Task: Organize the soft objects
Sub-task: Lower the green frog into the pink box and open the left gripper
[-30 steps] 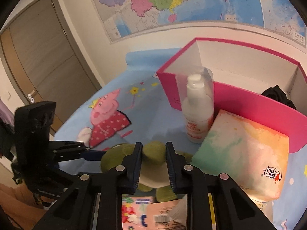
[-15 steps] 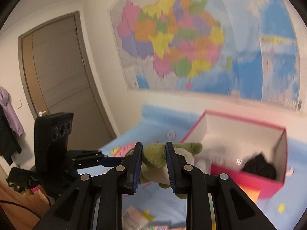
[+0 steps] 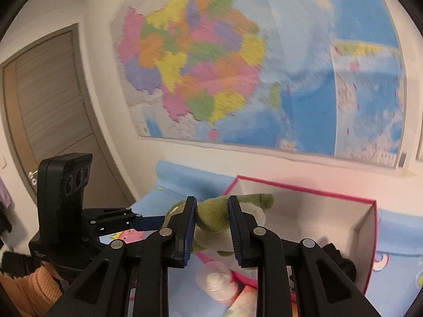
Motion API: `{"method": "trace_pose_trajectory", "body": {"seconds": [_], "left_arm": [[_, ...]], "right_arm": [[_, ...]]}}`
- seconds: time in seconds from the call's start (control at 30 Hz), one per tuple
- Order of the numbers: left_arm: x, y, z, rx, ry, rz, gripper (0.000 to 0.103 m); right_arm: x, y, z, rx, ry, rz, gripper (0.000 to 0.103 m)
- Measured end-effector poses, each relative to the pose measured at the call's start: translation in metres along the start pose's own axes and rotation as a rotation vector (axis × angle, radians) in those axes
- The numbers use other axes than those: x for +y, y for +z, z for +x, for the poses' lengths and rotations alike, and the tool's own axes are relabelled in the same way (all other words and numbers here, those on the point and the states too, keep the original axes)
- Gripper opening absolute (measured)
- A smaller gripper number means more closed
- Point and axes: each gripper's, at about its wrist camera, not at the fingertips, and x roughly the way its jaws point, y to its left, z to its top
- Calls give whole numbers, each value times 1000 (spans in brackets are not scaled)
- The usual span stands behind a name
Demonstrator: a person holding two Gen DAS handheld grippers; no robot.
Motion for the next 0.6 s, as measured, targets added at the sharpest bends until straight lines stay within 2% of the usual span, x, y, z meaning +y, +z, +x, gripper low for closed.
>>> {"method": "trace_pose_trajectory", "body": {"seconds": [0.27, 0.33, 0.47, 0.6], "left_arm": [[14, 7, 55, 110, 43, -26, 55], [17, 8, 60, 118, 52, -27, 56], [25, 10, 61, 108, 73, -64, 56], [32, 11, 54, 85, 65, -94, 56]], "right_arm": [[-40, -10, 37, 84, 7, 118, 25], [-48, -14, 44, 100, 4, 148, 26], [-60, -21, 58, 145, -17, 203, 38], [-67, -29, 60, 165, -35, 224, 45]]}}
